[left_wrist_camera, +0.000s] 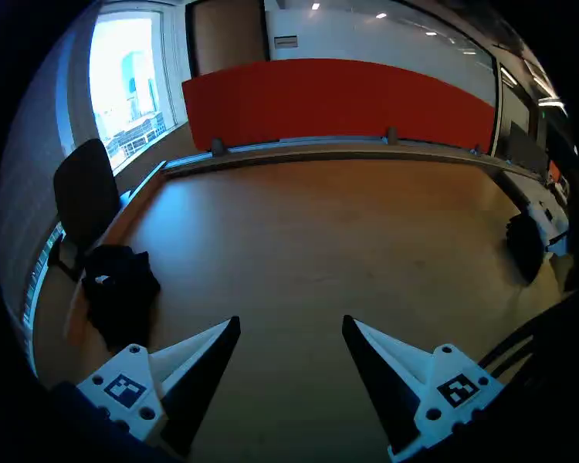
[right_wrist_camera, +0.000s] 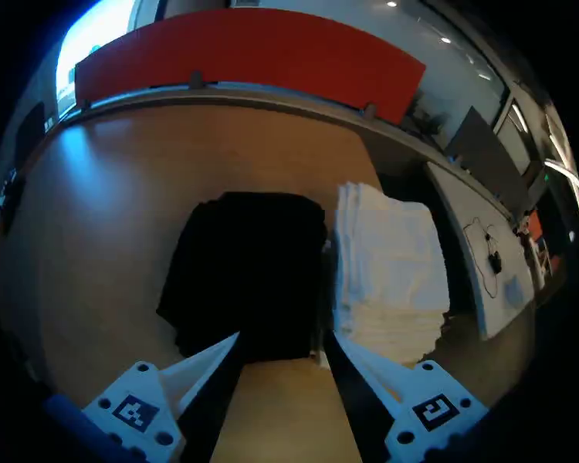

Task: Fold towel

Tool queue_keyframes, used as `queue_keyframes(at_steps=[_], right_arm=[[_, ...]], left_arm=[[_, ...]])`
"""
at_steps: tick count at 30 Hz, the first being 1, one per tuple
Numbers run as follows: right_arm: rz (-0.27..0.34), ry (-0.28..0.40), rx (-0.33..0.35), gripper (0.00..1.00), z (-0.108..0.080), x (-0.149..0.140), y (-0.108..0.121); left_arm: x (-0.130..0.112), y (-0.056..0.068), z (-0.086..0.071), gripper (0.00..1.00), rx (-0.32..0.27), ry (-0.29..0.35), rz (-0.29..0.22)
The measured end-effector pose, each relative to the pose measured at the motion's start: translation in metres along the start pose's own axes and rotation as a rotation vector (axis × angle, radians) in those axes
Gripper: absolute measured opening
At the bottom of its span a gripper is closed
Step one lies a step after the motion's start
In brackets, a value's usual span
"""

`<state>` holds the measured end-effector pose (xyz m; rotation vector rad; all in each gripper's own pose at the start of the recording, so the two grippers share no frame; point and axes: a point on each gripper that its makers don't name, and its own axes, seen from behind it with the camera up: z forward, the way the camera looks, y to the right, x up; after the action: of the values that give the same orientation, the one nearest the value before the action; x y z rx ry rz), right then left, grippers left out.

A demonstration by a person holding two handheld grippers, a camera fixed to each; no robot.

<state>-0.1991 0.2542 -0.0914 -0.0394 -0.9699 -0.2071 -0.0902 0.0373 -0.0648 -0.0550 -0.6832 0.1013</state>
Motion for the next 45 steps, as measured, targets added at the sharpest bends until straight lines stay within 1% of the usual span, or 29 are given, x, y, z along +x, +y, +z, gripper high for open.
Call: queue_keyframes(at_steps=[9, 17, 24, 30, 35, 40, 42, 45], right_arm=[[0.048, 0.074, 0.013, 0.73, -0.017, 0.016, -0.018], [0.074, 0.175, 0.022, 0.74, -0.04, 0.038, -0.041], [0.086, 0.268, 0.015, 0.73, -0.055, 0.061, -0.058], [0.125, 0.342, 0.005, 0.73, -0.064, 0.08, -0.068], [0.15, 0.423, -0.007, 0.74, -0.074, 0.096, -0.073], [0.183, 0.508, -0.013, 0.74, -0.084, 0.114, -0.077], [0.201, 0.547, -0.011, 0.74, -0.09, 0.123, -0.079], [0.223, 0.625, -0.011, 0.74, -0.103, 0.141, -0.08]], left_arm=[[0.004, -0.005, -0.004, 0.99, -0.005, 0.019, -0.008], [0.01, -0.008, -0.006, 0.98, -0.011, 0.033, -0.01], [0.016, -0.008, -0.005, 0.98, -0.017, 0.042, -0.002], [0.019, -0.01, -0.005, 0.98, -0.018, 0.052, -0.006], [0.021, -0.012, -0.004, 0.98, -0.014, 0.06, -0.01], [0.025, -0.012, -0.005, 0.98, -0.017, 0.077, -0.022], [0.028, -0.012, -0.005, 0.98, -0.02, 0.088, -0.029], [0.032, -0.011, -0.005, 0.98, -0.023, 0.102, -0.037]])
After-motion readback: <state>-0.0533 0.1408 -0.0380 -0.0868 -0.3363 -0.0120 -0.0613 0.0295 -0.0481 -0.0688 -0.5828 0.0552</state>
